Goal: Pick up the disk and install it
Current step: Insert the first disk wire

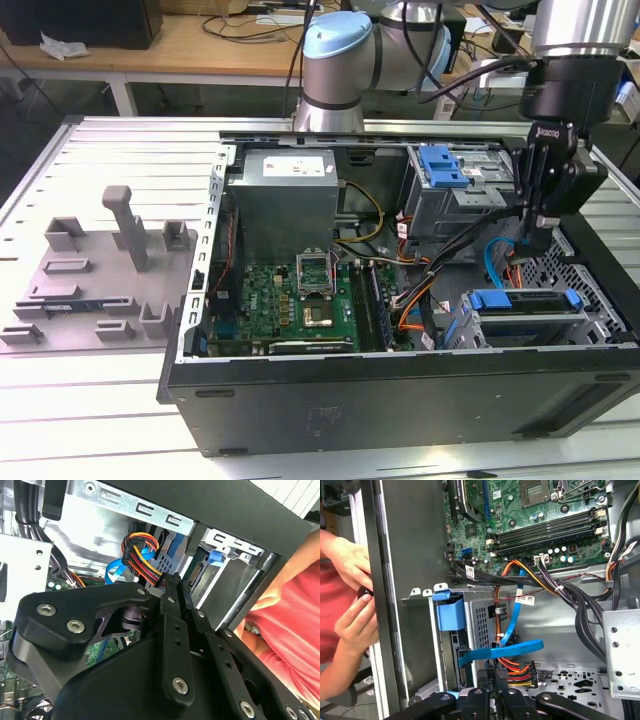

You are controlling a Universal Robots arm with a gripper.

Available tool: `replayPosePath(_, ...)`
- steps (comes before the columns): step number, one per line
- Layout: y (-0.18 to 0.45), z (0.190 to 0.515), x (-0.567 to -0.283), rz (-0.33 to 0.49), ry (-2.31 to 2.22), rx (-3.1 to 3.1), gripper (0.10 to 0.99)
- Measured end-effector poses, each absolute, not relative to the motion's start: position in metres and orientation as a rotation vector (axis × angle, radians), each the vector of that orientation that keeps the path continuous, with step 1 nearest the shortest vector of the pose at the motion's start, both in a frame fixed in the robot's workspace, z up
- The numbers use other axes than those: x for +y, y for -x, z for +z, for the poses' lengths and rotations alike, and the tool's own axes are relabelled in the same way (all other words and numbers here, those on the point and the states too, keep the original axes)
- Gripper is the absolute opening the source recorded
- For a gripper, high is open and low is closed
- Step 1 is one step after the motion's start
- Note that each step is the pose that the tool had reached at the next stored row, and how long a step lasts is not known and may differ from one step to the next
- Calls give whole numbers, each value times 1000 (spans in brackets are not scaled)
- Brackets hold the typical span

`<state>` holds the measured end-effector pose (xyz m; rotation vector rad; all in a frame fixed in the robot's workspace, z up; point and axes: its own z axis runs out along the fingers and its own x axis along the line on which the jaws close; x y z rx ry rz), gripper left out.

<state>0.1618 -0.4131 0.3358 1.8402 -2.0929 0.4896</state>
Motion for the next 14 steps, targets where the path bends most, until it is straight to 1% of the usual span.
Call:
replayPosePath(7,-166,337,-421,431,-1873,-2130,165)
replayPosePath(8,-167,338,-422,412,-1884,-2141,165)
replayPosePath(14,-167,342,-431,356,-1913,-2174,165)
